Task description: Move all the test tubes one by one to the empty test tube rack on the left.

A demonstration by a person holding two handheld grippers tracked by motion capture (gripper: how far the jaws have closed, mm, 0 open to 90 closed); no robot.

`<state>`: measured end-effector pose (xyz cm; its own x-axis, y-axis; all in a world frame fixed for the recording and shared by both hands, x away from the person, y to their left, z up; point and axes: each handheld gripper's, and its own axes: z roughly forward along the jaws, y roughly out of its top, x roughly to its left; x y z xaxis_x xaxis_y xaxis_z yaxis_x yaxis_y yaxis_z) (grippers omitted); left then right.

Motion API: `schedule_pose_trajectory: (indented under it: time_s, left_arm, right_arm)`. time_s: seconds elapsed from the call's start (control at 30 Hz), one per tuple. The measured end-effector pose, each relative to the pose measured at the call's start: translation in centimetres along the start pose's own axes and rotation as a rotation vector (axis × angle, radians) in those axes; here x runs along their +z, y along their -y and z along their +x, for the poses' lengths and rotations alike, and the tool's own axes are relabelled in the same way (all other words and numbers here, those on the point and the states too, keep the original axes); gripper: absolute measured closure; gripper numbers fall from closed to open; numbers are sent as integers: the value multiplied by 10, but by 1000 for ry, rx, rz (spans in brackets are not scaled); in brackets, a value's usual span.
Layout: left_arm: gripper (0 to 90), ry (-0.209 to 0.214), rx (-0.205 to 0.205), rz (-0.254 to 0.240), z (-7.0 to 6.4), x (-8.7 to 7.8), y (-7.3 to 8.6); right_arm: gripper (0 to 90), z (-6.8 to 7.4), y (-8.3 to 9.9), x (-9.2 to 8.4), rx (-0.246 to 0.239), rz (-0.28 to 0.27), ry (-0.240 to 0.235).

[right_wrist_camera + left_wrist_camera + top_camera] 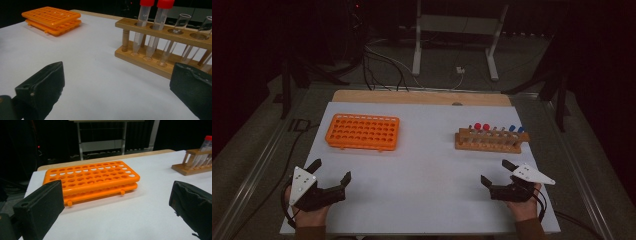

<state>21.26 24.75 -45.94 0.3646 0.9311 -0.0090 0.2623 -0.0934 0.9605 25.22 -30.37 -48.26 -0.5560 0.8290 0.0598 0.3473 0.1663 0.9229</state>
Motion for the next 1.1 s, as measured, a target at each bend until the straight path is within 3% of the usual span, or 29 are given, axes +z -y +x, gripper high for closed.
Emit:
schedule_pose_trajectory:
  time_s: [0.3, 0.47, 0.57, 0.67, 0.9, 1.1]
  left_arm:
    - [2, -4, -17, 8, 1, 2, 3]
    - [2, -6, -20, 19, 0, 4, 4]
    - [2, -6, -16, 19, -1, 4, 4]
    - [2, -11, -17, 13, -1, 3, 3]
    - [2, -11, -29, 13, -1, 3, 5]
    - [2, -5, -30, 19, -1, 5, 5]
  right_arm:
    - [4, -1, -2, -1, 10, 2, -12]
    - [5, -3, -17, -7, -20, -22, 3]
    - [5, -12, -29, -9, 6, -38, 9]
    - [5, -22, -41, -10, 0, -46, 36]
    - [9, -51, -59, -8, 1, -18, 109]
    - [117, -78, -65, -5, 37, 8, 167]
